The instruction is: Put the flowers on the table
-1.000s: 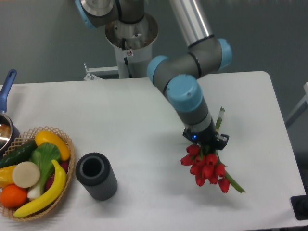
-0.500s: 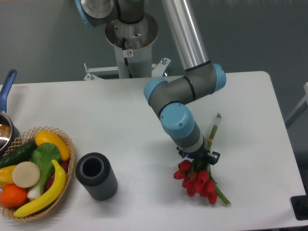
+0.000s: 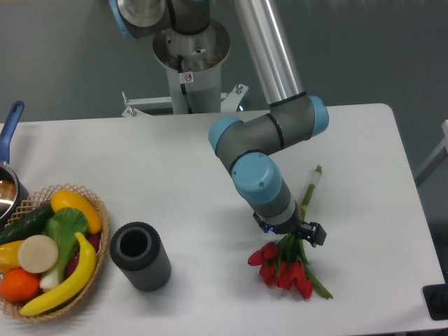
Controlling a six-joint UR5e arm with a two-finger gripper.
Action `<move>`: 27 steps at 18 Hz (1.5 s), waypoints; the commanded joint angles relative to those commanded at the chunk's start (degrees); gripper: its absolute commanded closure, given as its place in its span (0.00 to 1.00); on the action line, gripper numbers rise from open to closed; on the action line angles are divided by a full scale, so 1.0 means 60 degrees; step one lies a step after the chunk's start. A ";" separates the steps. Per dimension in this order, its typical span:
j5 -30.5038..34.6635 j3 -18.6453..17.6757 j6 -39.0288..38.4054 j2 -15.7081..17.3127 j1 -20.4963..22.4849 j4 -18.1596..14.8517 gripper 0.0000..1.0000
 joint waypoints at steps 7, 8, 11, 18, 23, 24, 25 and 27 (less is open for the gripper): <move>-0.0569 0.0410 0.1256 0.0967 0.0643 -0.0729 0.00; -0.0876 0.0454 0.1564 0.1157 0.0891 -0.1109 0.00; -0.1595 0.0600 0.2603 0.1758 0.1493 -0.2296 0.00; -0.2986 0.0864 0.5621 0.2872 0.3117 -0.4787 0.00; -0.3515 0.1714 0.8228 0.3121 0.4173 -0.7029 0.00; -0.3719 0.1714 0.8609 0.3180 0.4364 -0.7133 0.00; -0.3924 0.1714 0.8874 0.3238 0.4569 -0.7235 0.00; -0.4334 0.1714 0.8979 0.3283 0.4789 -0.7382 0.00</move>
